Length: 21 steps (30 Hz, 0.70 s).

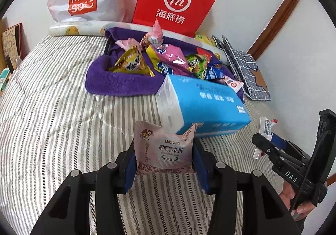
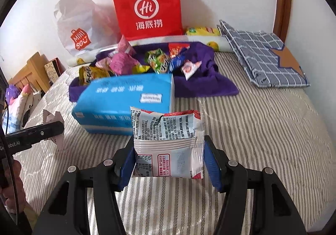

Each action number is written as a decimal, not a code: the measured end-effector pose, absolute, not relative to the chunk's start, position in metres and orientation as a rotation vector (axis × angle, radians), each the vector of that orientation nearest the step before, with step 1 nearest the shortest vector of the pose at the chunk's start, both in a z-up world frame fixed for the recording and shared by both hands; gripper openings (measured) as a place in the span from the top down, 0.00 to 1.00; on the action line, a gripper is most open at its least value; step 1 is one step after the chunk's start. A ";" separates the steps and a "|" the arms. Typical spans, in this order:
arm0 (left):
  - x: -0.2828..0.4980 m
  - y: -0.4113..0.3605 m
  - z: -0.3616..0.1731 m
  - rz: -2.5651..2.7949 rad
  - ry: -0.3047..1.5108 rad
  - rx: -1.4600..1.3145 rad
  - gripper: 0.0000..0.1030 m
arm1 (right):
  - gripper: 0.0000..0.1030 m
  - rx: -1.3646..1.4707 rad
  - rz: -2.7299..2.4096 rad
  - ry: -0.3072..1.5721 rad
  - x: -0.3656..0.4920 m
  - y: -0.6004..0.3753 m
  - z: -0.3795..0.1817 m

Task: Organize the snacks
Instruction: 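Carry the white packet with the right tool while the left tool carries the pink packet to the towel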

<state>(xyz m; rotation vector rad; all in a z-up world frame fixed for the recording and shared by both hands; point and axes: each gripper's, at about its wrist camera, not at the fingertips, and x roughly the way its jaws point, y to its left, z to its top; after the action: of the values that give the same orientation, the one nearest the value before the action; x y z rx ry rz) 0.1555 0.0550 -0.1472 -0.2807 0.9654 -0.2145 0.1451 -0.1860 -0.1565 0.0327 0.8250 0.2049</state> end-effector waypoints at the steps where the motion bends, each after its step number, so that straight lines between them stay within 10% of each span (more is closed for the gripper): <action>1: 0.157 0.055 -0.145 -0.216 0.962 -0.281 0.55 | 0.42 0.031 0.206 0.819 0.146 -0.186 -0.153; 21: 0.199 0.058 -0.088 -0.220 0.882 -0.231 0.55 | 0.42 0.027 0.218 0.708 0.194 -0.180 -0.086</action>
<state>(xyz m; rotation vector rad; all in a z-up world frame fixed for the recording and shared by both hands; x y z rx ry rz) 0.1991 0.0582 -0.0883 -0.2310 0.8821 -0.2197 0.1943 -0.1797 -0.0862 0.0266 0.7083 0.2185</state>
